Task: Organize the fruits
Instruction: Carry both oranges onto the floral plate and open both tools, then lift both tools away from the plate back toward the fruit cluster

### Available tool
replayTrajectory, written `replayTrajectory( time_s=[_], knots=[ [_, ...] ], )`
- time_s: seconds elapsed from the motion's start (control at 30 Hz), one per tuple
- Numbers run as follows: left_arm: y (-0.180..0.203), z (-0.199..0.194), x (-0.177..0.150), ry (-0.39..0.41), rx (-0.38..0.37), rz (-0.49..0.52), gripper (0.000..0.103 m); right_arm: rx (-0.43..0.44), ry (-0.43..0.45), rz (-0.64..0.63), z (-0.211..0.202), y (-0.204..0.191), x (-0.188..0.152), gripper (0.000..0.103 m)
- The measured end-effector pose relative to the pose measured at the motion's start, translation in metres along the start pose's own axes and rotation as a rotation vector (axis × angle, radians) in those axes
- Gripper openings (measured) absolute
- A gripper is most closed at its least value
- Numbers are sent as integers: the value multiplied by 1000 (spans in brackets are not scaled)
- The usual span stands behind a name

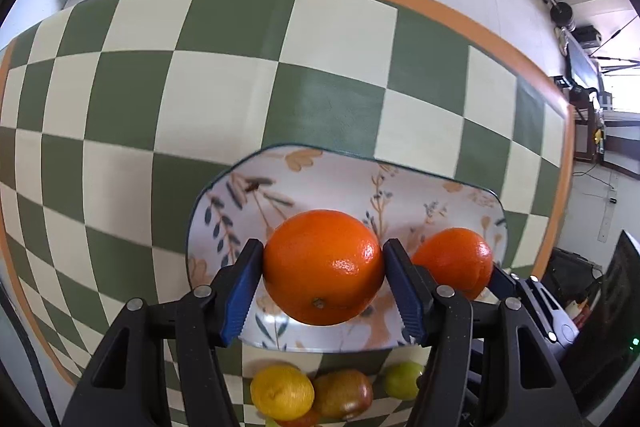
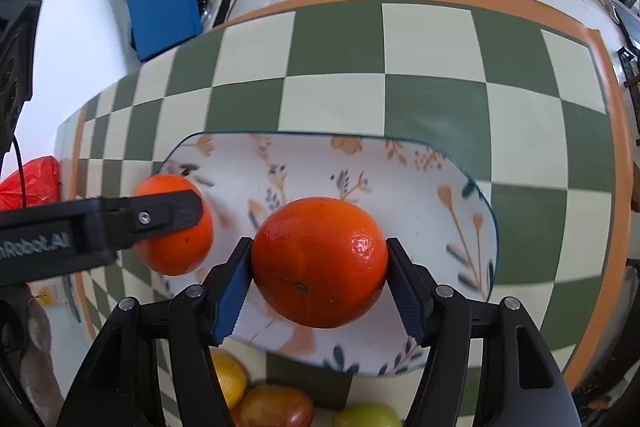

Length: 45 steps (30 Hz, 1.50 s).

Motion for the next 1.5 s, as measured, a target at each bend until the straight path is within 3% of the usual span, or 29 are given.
replayTrajectory(
  time_s=[0.27, 0.3, 0.33, 0.4, 0.63, 1.1, 1.5],
  knots=[
    [7, 8, 8, -25, 24, 25, 60, 2, -63, 7, 25, 8, 16, 68],
    [9, 6, 9, -14, 23, 31, 63, 8, -60, 6, 24, 8, 16, 71],
    [10, 2, 9, -1, 24, 38, 68, 10, -62, 6, 23, 8, 15, 83],
    [11, -3, 10, 23, 31, 41, 89, 9, -65, 2, 23, 4, 14, 95],
    [8, -30, -2, 135, 112, 64, 90, -26, -12, 15, 0, 5, -4, 95],
    [-18, -92, -100, 427, 257, 77, 90, -116, 170, 73, -79, 13, -84, 95],
    [-24, -128, -178, 552, 247, 107, 90, -164, 303, 45, -135, -19, -145, 95]
  ],
)
Point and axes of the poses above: each gripper's, at about its wrist camera, not at the fingertips, and z roughly the way its jaws point, y to its right, x to its top, the point moved 9 cm from there along z, roughly the way its jaws point, and after that the axes turned 11 degrees about -y, right-handed, at the moved point
